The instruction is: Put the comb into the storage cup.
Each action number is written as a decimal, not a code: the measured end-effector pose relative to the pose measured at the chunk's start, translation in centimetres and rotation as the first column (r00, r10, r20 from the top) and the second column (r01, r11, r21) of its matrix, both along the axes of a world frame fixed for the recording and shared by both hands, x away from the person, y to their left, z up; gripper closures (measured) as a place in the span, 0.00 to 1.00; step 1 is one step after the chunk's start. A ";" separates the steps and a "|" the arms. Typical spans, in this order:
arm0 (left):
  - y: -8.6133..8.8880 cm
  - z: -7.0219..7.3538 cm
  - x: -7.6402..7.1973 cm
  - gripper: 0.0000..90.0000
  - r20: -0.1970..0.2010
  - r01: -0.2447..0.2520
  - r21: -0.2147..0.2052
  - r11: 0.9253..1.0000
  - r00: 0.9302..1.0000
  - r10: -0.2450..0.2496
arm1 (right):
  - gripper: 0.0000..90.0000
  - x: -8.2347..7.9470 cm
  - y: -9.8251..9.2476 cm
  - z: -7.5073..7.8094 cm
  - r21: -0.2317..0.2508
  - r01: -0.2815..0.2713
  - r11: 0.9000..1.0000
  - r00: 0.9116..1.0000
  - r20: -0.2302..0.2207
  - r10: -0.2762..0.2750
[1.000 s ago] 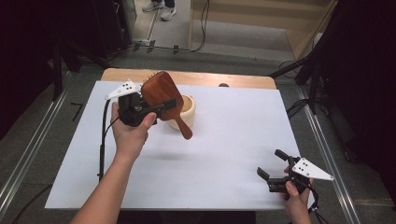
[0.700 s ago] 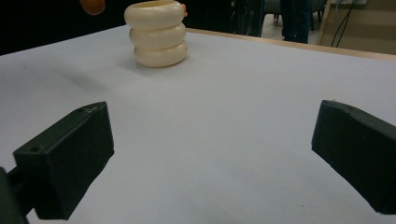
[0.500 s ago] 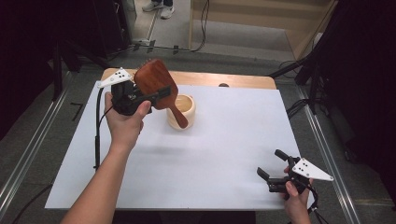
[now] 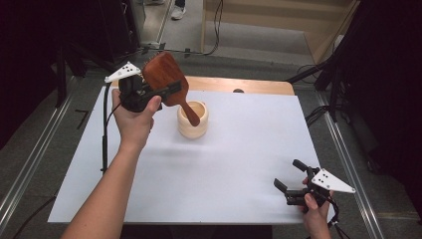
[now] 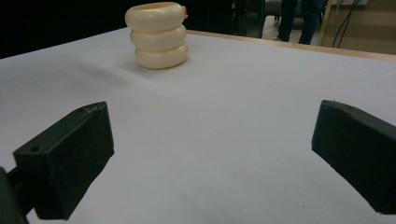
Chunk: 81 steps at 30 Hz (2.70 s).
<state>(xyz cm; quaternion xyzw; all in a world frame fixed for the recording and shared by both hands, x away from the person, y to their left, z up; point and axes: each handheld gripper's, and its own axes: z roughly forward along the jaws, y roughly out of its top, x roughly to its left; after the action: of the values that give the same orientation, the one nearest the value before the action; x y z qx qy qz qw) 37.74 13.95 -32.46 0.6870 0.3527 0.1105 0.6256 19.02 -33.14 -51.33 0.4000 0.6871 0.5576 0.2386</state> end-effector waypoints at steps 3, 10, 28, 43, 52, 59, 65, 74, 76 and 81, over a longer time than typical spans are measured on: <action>-0.1 -0.2 0.4 0.64 -0.003 -0.008 0.002 1.000 1.000 0.008 | 0.00 0.0 0.0 0.0 0.002 -0.002 1.000 1.000 -0.001 0.002; -0.1 -0.3 1.4 0.64 -0.005 -0.030 -0.008 1.000 1.000 0.030 | 0.00 0.0 0.0 0.0 -0.001 -0.003 1.000 1.000 0.003 0.003; -0.7 -1.8 3.4 0.64 -0.017 -0.097 -0.009 0.995 0.995 0.097 | 0.00 0.1 0.0 -0.1 0.003 -0.008 1.000 1.000 0.003 0.008; -1.5 -3.8 4.7 0.63 -0.039 -0.137 0.047 0.990 0.990 0.138 | 0.00 0.2 0.0 -0.2 0.011 -0.010 1.000 1.000 0.003 0.010; -2.0 -5.4 5.0 0.63 -0.061 -0.153 0.063 0.986 0.986 0.156 | 0.00 0.2 0.0 -0.2 0.010 -0.009 1.000 1.000 0.003 0.009; -2.4 -6.8 5.2 0.63 -0.089 -0.162 0.069 0.984 0.982 0.168 | 0.00 0.2 0.0 -0.2 0.010 -0.010 1.000 1.000 0.004 0.010; -2.5 -7.6 5.5 0.63 -0.103 -0.170 0.081 0.982 0.979 0.178 | 0.00 0.2 -0.1 -0.2 0.012 -0.011 1.000 1.000 0.006 0.011; -2.8 -8.9 5.6 0.63 -0.137 -0.167 0.070 0.984 0.975 0.175 | 0.00 0.3 -0.1 -0.2 0.015 -0.011 1.000 1.000 0.005 0.011; -2.9 -9.2 5.7 0.63 -0.141 -0.168 0.069 0.983 0.974 0.176 | 0.00 0.2 -0.1 -0.2 0.014 -0.010 1.000 1.000 0.005 0.010; -3.1 -9.6 5.8 0.63 -0.150 -0.167 0.072 0.983 0.973 0.176 | 0.00 0.2 -0.1 -0.2 0.015 -0.010 1.000 1.000 0.005 0.010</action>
<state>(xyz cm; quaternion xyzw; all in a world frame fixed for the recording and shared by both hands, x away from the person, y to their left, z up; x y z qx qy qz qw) 43.51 10.82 -42.03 0.6786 0.4551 0.1202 0.5639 19.27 -33.25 -51.54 0.3971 0.6841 0.5651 0.2346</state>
